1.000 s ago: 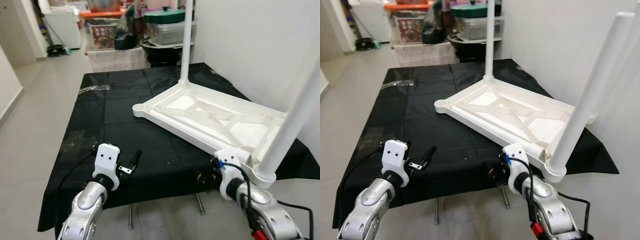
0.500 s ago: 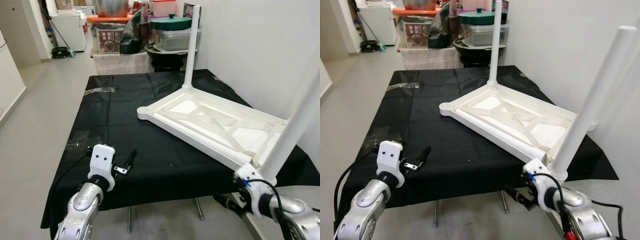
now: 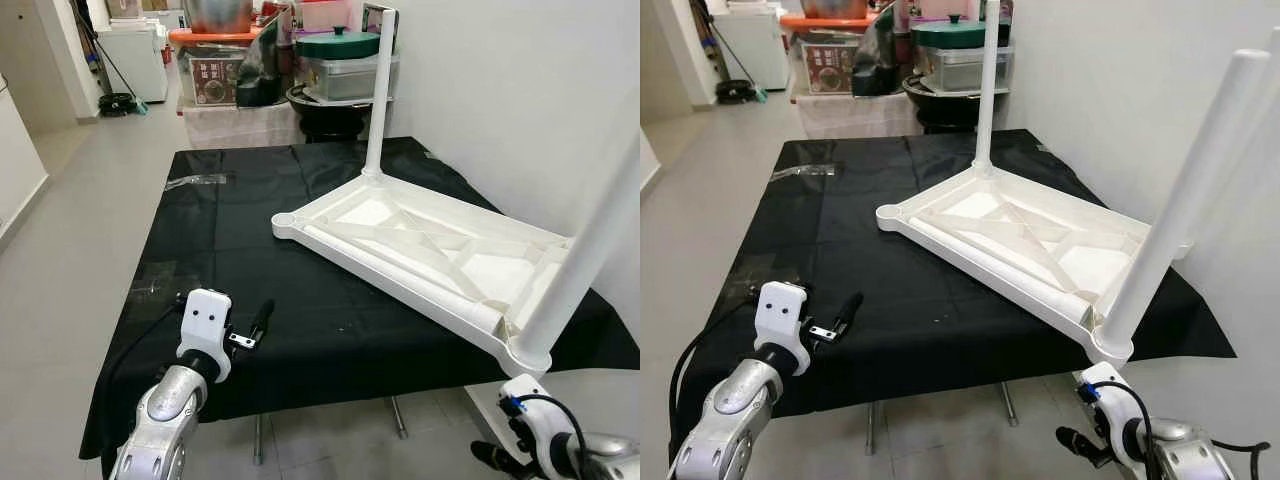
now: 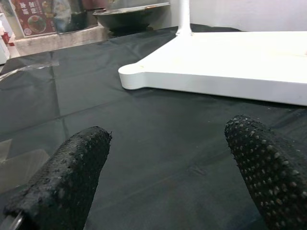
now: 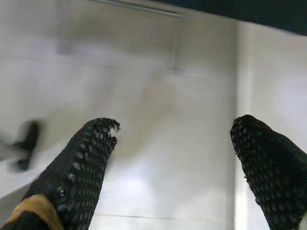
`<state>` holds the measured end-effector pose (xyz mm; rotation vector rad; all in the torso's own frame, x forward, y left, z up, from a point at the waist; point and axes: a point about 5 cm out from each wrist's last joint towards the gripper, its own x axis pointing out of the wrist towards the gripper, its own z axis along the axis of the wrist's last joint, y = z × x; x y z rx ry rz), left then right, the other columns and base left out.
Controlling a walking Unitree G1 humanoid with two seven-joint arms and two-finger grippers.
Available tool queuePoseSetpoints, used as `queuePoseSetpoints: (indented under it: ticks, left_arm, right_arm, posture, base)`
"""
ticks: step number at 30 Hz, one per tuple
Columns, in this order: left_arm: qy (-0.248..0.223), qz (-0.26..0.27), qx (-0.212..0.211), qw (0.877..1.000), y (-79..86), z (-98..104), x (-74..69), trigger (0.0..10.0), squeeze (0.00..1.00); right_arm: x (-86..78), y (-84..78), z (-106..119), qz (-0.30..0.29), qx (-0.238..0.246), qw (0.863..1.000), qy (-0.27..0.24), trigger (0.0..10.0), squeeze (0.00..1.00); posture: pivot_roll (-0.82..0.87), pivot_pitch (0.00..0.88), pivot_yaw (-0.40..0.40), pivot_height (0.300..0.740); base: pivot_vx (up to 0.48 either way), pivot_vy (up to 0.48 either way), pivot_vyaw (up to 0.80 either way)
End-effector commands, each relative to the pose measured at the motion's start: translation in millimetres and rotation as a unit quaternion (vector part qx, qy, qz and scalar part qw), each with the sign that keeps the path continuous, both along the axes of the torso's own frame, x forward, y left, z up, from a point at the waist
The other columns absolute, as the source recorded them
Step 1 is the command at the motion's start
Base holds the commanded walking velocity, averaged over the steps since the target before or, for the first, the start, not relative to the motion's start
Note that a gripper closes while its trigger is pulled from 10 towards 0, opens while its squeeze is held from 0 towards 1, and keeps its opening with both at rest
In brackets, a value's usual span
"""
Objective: Building children table
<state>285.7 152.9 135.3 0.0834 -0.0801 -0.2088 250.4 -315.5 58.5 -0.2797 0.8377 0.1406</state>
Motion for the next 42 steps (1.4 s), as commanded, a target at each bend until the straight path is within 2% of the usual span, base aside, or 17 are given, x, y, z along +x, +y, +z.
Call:
queuePoseSetpoints:
  ticks: [1, 5, 6, 11, 13, 18, 19, 21, 22, 23, 24, 25, 28, 30, 31, 42]
  left_arm:
    - [0.01, 0.004, 0.01, 1.0, 3.0, -4, 0.9, 10.0, 0.0]
    - [0.01, 0.003, 0.009, 1.0, 1.4, -5, 0.7, 10.0, 0.0]
    - [0.01, 0.002, 0.009, 1.0, 0.9, -5, 0.7, 10.0, 0.0]
    - [0.01, 0.002, 0.008, 1.0, 0.5, -5, 0.6, 10.0, 0.0]
    - [0.011, 0.001, 0.008, 1.0, 0.5, -5, 0.3, 10.0, 0.0]
    - [0.013, 0.002, 0.007, 1.0, 0.1, -7, 0.1, 10.0, 0.0]
    - [0.013, 0.001, 0.006, 1.0, -0.7, -7, 0.7, 10.0, 0.0]
    - [0.013, 0.001, 0.006, 1.0, -1.3, -7, 1.1, 10.0, 0.0]
    - [0.013, -0.001, 0.006, 1.0, -2.6, -7, 2.0, 10.0, 0.0]
    - [0.013, -0.001, 0.006, 1.0, -2.6, -7, 2.0, 10.0, 0.0]
    - [0.012, -0.002, 0.006, 1.0, -3.3, -6, 2.9, 10.0, 0.0]
    - [0.012, -0.002, 0.006, 1.0, -3.3, -6, 2.9, 10.0, 0.0]
    - [0.01, -0.002, 0.008, 1.0, -2.8, -5, 4.2, 10.0, 0.0]
    - [0.01, -0.001, 0.009, 1.0, -1.8, -5, 4.3, 10.0, 0.0]
    - [0.011, 0.001, 0.01, 1.0, -0.8, -5, 4.3, 10.0, 0.0]
    - [0.015, -0.002, 0.014, 1.0, -3.7, -8, 3.3, 10.0, 0.0]
  right_arm:
    - [10.0, -8.6, 12, -0.039, -0.011, 0.998, -0.045, 10.0, 0.0]
    - [19.8, -14.7, 26, -0.077, -0.042, 0.992, -0.087, 10.0, 0.0]
    - [24.3, -12.8, 31, -0.082, -0.035, 0.991, -0.103, 10.0, 0.0]
    - [26.9, -10.9, 34, -0.084, -0.027, 0.99, -0.112, 10.0, 0.0]
    - [33.2, 1.1, 40, -0.06, -0.013, 0.99, -0.124, 10.0, 0.0]
    - [47.1, 1.8, 47, -0.073, -0.035, 0.985, -0.149, 10.0, 0.0]
    - [54.6, 1.6, 52, -0.091, -0.042, 0.981, -0.166, 10.0, 0.0]
    - [59.2, 1.8, 54, -0.104, -0.045, 0.978, -0.177, 10.0, 0.0]
    - [72.0, 9.8, 64, -0.116, -0.036, 0.97, -0.209, 10.0, 0.0]
    - [72.0, 9.8, 64, -0.116, -0.036, 0.97, -0.209, 10.0, 0.0]
    - [84.0, 19.9, 73, -0.121, -0.032, 0.964, -0.234, 10.0, 0.0]
    - [84.0, 19.9, 73, -0.121, -0.032, 0.964, -0.234, 10.0, 0.0]
    - [103.7, 42.8, 86, -0.113, -0.016, 0.957, -0.268, 10.0, 0.0]
    - [107.3, 46.5, 89, -0.11, -0.018, 0.955, -0.275, 10.0, 0.0]
    - [115.3, 51.0, 96, -0.115, -0.023, 0.95, -0.29, 10.0, 0.0]
    - [133.0, 63.3, 107, -0.134, -0.015, 0.942, -0.307, 10.0, 0.0]
  posture:
    - [0.02, 0.0, -0.03, 0.74]
    - [0.02, 0.0, -0.029, 0.74]
    - [0.02, 0.0, -0.029, 0.74]
    - [0.02, 0.0, -0.028, 0.74]
    - [0.02, 0.0, -0.03, 0.74]
    - [0.02, 0.0, -0.03, 0.74]
    - [0.02, 0.0, -0.027, 0.74]
    - [0.02, 0.0, -0.027, 0.74]
    - [0.02, 0.0, -0.026, 0.74]
    - [0.02, 0.0, -0.026, 0.74]
    - [0.03, 0.0, -0.027, 0.74]
    - [0.03, 0.0, -0.027, 0.74]
    - [0.04, 0.0, -0.032, 0.74]
    - [0.04, 0.0, -0.032, 0.74]
    - [0.04, 0.0, -0.032, 0.74]
    - [0.06, 0.0, -0.041, 0.74]
  base:
    - [0.0, 0.0, 0.0]
    - [0.0, 0.0, 0.0]
    - [0.0, 0.0, 0.0]
    - [0.0, 0.0, 0.0]
    - [0.0, 0.0, 0.0]
    - [0.0, 0.0, 0.0]
    - [0.0, 0.0, 0.0]
    - [0.0, 0.0, 0.0]
    - [0.0, 0.0, 0.0]
    - [0.0, 0.0, 0.0]
    - [0.0, 0.0, 0.0]
    - [0.0, 0.0, 0.0]
    - [0.0, 0.0, 0.0]
    - [0.0, 0.0, 0.0]
    - [0.0, 0.0, 0.0]
    - [0.0, 0.0, 0.0]
